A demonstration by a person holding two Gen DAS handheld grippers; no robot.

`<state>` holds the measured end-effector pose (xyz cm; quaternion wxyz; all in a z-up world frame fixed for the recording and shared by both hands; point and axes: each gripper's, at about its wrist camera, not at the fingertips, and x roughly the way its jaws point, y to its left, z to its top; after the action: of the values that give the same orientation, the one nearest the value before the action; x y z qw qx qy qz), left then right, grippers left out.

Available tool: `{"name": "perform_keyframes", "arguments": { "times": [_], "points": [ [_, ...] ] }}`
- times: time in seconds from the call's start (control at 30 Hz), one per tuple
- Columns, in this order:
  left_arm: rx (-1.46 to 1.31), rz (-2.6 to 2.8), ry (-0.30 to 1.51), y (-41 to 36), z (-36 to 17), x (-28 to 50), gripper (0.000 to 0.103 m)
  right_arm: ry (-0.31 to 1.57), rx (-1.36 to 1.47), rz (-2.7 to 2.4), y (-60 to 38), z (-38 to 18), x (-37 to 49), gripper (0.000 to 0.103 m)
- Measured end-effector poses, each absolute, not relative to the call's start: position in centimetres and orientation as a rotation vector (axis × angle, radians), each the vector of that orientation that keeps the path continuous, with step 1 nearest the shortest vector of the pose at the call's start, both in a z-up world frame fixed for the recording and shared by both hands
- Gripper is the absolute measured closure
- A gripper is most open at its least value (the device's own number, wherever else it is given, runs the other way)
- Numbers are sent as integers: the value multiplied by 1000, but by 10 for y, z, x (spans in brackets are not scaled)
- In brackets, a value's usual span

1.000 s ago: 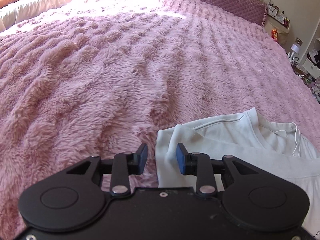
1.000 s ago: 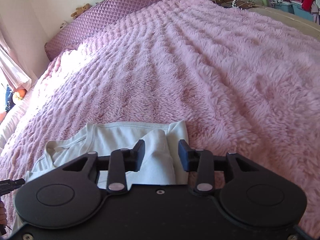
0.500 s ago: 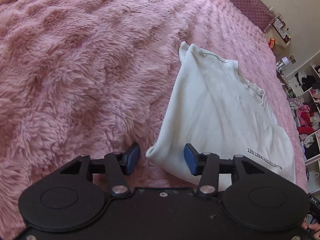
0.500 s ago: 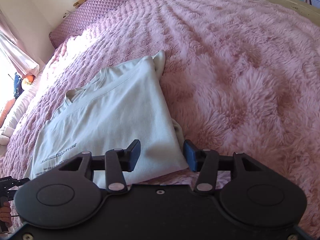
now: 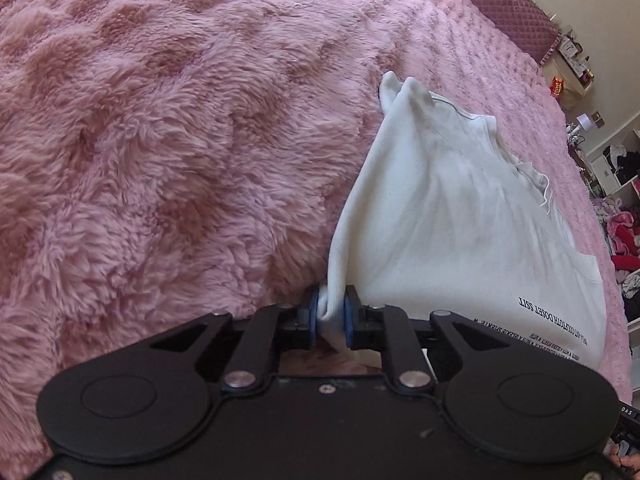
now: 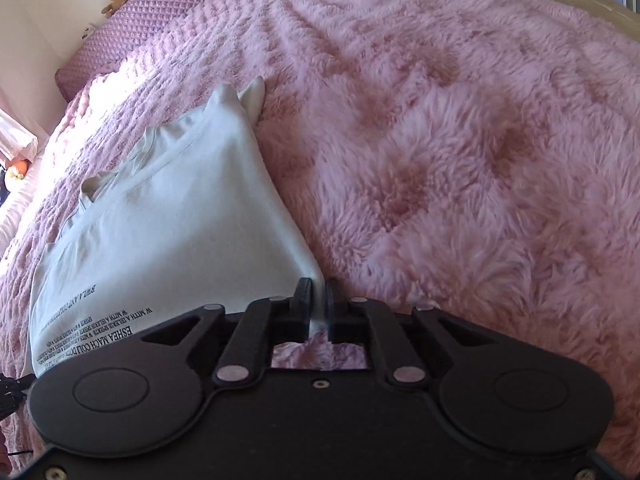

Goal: Fold small clothes

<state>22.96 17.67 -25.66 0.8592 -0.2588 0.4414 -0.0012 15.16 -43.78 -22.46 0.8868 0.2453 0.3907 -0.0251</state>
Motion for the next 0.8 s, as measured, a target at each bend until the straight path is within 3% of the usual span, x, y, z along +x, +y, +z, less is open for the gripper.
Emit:
{"name": "perform_keyframes", "arguments": {
  "times": [0.07, 0.1, 0.13, 0.17, 0.27, 0.3, 0.4, 0.6, 0.8],
  "points": [
    [-528, 9, 919, 179, -245, 224, 82, 798, 541, -59, -441, -221, 148, 101],
    [-514, 19, 910, 179, -238, 221, 82, 794, 521, -78, -437, -213, 147, 94],
    [-486, 41, 893, 178, -228, 217, 81, 781, 484, -102, -431, -204, 146, 78],
    [-454, 52, 859, 176, -215, 213, 81, 741, 430, -145, -421, -191, 142, 73],
    [-405, 3, 777, 161, -189, 206, 77, 588, 291, -58, -376, -156, 133, 73],
    [-399, -30, 767, 151, -184, 208, 71, 574, 302, 5, -360, -150, 136, 73],
    [-387, -120, 759, 123, -184, 223, 69, 613, 356, 222, -311, -148, 150, 73],
    [-374, -68, 862, 105, -226, 255, 70, 715, 306, 351, -221, -188, 173, 76],
    [-512, -96, 881, 143, -248, 245, 76, 734, 285, 149, -267, -202, 156, 78]
  ]
}}
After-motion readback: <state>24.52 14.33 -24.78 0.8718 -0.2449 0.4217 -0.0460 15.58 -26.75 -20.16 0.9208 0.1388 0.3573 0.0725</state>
